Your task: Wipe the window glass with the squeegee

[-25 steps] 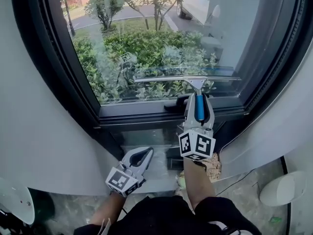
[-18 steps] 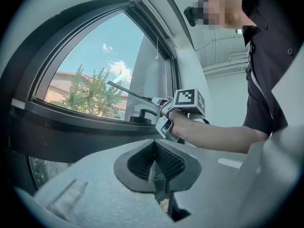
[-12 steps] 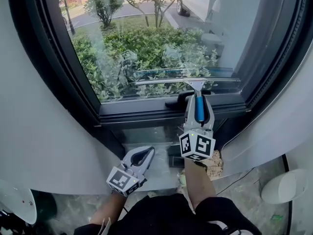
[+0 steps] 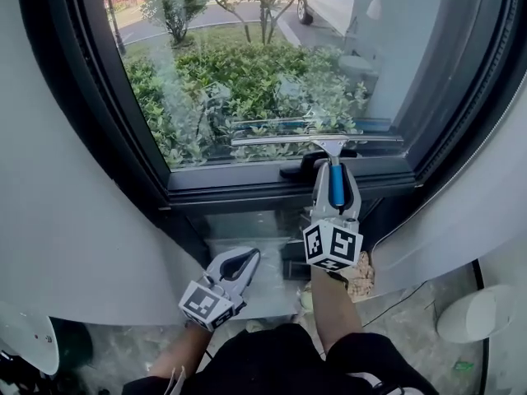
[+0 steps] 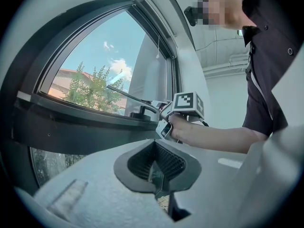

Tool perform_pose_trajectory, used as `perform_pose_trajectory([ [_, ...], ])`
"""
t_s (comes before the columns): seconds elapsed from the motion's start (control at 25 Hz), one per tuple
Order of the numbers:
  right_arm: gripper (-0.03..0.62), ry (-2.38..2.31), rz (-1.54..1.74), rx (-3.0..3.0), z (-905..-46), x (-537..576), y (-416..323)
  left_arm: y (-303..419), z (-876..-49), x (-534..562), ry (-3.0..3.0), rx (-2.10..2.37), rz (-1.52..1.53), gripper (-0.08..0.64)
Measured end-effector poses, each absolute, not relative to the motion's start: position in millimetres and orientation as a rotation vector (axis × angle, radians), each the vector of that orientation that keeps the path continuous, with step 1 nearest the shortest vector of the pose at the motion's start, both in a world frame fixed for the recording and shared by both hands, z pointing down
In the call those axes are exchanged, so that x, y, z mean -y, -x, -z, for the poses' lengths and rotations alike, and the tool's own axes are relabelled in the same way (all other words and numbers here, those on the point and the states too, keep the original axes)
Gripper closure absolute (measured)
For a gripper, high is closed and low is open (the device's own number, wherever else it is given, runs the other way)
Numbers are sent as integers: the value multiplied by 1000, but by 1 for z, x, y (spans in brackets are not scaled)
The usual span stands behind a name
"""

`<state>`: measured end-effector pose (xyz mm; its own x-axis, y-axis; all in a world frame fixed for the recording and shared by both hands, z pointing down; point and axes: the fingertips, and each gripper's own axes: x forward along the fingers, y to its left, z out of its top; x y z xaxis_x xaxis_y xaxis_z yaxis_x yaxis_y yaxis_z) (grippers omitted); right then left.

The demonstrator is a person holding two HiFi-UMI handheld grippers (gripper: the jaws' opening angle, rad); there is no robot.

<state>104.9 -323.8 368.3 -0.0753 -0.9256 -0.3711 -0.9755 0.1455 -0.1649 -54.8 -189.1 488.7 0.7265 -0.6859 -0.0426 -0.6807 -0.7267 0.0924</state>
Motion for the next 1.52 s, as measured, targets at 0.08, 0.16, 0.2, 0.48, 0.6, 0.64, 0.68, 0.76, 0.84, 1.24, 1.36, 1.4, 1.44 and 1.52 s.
perform_pose_trajectory([
  [0.08, 459, 1816, -177, -2052, -368, 323, -105, 55, -486, 189, -2824, 1155, 99, 558],
  [0.16, 459, 1792, -193, -2049, -361, 317, -106, 54, -483, 187, -2816, 1176, 101, 558],
  [0.2, 459, 1772, -210, -2045, -354, 313, -106, 55, -481, 187, -2812, 1194, 103, 558],
  [0.48, 459, 1599, -291, -1990, -286, 293, -105, 55, -467, 176, -2809, 1326, 132, 558],
  [0.6, 459, 1526, -332, -1994, -262, 293, -100, 56, -468, 172, -2790, 1394, 138, 558],
  [0.64, 459, 1505, -354, -1999, -254, 293, -97, 57, -466, 170, -2782, 1412, 144, 558],
  [0.68, 459, 1487, -374, -2002, -246, 292, -94, 59, -463, 168, -2774, 1427, 149, 558],
  [0.76, 459, 1461, -401, -1998, -232, 290, -86, 63, -460, 165, -2767, 1443, 155, 558],
  [0.84, 459, 1444, -413, -1981, -218, 291, -78, 68, -457, 164, -2782, 1449, 160, 558],
  [1.24, 459, 1326, -520, -1853, -112, 289, -18, 97, -416, 164, -2874, 1462, 224, 558],
  [1.36, 459, 1315, -569, -1801, -78, 293, 1, 111, -402, 172, -2898, 1482, 265, 558],
  [1.4, 459, 1310, -567, -1789, -69, 296, 7, 114, -398, 173, -2905, 1485, 279, 558],
  [1.44, 459, 1307, -561, -1780, -60, 299, 13, 117, -394, 174, -2911, 1489, 300, 558],
  [1.52, 459, 1304, -552, -1760, -46, 304, 22, 120, -391, 177, -2912, 1492, 347, 558],
])
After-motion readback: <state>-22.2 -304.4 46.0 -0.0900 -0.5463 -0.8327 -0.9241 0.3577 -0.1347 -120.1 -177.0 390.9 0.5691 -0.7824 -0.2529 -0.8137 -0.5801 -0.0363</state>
